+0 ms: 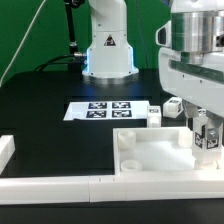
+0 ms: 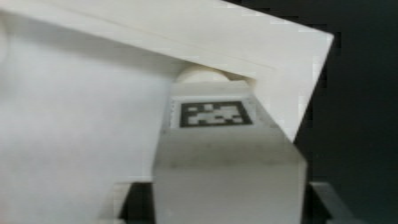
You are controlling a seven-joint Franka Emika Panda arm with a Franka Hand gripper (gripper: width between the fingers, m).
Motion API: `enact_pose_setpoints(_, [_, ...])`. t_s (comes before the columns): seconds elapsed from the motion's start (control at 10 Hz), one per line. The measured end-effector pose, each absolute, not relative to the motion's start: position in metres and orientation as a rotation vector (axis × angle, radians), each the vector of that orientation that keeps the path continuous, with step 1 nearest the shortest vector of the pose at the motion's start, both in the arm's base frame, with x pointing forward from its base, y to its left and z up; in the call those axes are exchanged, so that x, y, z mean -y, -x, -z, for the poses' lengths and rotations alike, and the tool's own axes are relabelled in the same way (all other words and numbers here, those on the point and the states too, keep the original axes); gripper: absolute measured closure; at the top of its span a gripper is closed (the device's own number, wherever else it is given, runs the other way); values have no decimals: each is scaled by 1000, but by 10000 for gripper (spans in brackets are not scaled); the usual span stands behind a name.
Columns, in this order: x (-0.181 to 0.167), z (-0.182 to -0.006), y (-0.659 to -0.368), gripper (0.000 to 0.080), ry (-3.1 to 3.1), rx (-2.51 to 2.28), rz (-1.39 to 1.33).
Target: Assemble one leg
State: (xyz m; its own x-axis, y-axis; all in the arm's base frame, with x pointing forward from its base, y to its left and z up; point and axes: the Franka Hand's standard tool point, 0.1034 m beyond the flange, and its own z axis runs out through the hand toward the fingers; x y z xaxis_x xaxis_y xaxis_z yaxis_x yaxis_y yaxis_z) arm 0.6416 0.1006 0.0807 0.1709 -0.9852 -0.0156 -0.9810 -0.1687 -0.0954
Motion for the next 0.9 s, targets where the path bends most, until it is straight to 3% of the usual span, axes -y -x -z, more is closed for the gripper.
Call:
enact_pose_setpoints(0.2, [-100, -81, -641, 514, 2316, -1998, 74])
enact_pose_setpoints(0.3, [-100, -80, -641, 442, 2340, -1971, 76])
enact_pose_setpoints(0.4, [-101, -80, -641, 442, 2440, -1867, 88])
enact_pose_setpoints(0.5, [-106, -81, -641, 243, 2665, -1573, 111])
enact_pose_setpoints(0.6, [-109, -81, -641, 179, 2805, -1314, 110])
enact_pose_setpoints(0.9, [-111, -83, -638, 151, 2918, -1036, 147])
